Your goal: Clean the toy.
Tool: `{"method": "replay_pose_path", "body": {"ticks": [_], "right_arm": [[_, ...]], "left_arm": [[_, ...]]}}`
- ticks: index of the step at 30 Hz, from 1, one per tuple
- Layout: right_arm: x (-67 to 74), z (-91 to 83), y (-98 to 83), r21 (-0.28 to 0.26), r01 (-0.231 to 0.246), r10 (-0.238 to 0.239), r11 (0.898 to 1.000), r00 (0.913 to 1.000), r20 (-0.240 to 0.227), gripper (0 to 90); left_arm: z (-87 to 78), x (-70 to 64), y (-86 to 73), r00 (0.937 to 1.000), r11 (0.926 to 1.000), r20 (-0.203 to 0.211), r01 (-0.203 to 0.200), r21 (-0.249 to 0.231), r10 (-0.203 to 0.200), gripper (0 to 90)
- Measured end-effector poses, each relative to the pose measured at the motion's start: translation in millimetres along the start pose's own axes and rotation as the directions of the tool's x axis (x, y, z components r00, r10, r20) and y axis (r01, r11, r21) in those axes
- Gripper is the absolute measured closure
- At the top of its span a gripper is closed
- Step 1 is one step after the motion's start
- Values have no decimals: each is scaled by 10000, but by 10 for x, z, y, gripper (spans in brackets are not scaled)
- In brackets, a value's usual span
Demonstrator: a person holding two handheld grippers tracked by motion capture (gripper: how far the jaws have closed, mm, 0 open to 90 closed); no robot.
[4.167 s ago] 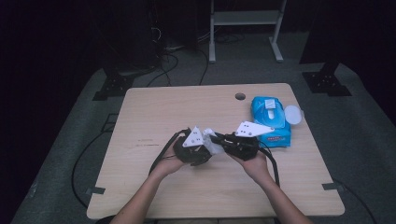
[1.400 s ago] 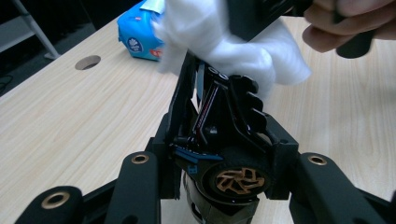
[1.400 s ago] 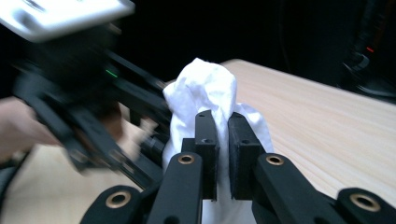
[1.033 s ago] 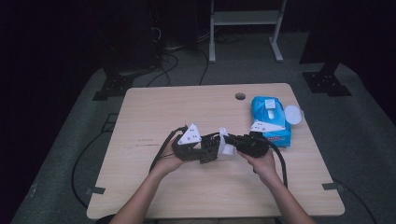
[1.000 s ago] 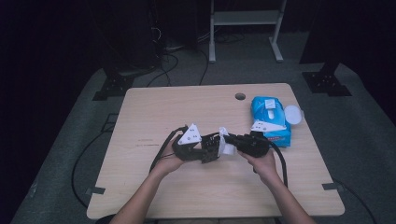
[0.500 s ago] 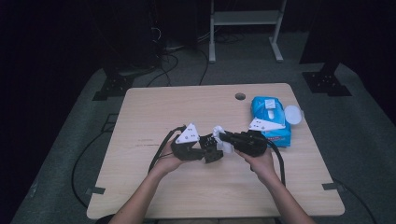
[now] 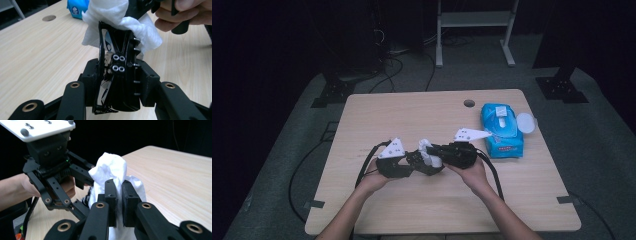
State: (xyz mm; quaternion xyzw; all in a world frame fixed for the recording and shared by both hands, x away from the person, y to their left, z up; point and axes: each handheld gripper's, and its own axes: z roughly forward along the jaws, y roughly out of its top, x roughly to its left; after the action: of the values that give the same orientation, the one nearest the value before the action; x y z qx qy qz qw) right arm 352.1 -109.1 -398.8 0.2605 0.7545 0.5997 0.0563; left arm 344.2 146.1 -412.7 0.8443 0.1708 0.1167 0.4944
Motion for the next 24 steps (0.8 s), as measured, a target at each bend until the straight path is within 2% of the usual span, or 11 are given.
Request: {"method": "replay_pose_path", "body": {"ticks": [5, 9, 11, 13, 16, 18, 20, 23, 24], "right_arm": [[17, 136, -53, 209, -134, 138, 9997, 9998, -145, 842], [50, 228, -88, 657, 169, -163, 9977, 9998, -89, 842], [64, 274, -119, 905, 348, -345, 9953, 9994, -46, 841], [75, 324, -166, 1228, 578, -594, 9907, 9982, 89, 841], [75, 370, -236, 1538, 792, -842, 9849, 9961, 267, 841], [62, 392, -266, 1676, 807, -877, 9826, 9956, 344, 841], [39, 410, -293, 1790, 860, -959, 9801, 9943, 476, 841], [9, 423, -319, 1783, 781, -889, 9809, 9946, 534, 840], [4, 423, -318, 1772, 715, -822, 9816, 9952, 537, 840]], "left_arm": [[-66, 38, -122, 9996, 9996, 80, 272, 69, -272, 572], [-41, 31, -222, 10000, 9972, -56, 37, 750, -33, 577], [16, 22, -278, 9996, 9934, -217, -144, 1135, 170, 579], [73, 38, -330, 9998, 9897, -113, -120, 1427, 137, 579], [150, 53, -384, 9994, 9826, -162, -272, 1836, 307, 580], [196, 72, -412, 9994, 9788, -160, -272, 2028, 311, 580], [235, 86, -432, 9994, 9762, -202, -236, 2154, 287, 579], [252, 85, -428, 9994, 9766, -249, -175, 2143, 234, 576], [245, 84, -420, 9991, 9767, -265, -261, 2130, 324, 571]]}}
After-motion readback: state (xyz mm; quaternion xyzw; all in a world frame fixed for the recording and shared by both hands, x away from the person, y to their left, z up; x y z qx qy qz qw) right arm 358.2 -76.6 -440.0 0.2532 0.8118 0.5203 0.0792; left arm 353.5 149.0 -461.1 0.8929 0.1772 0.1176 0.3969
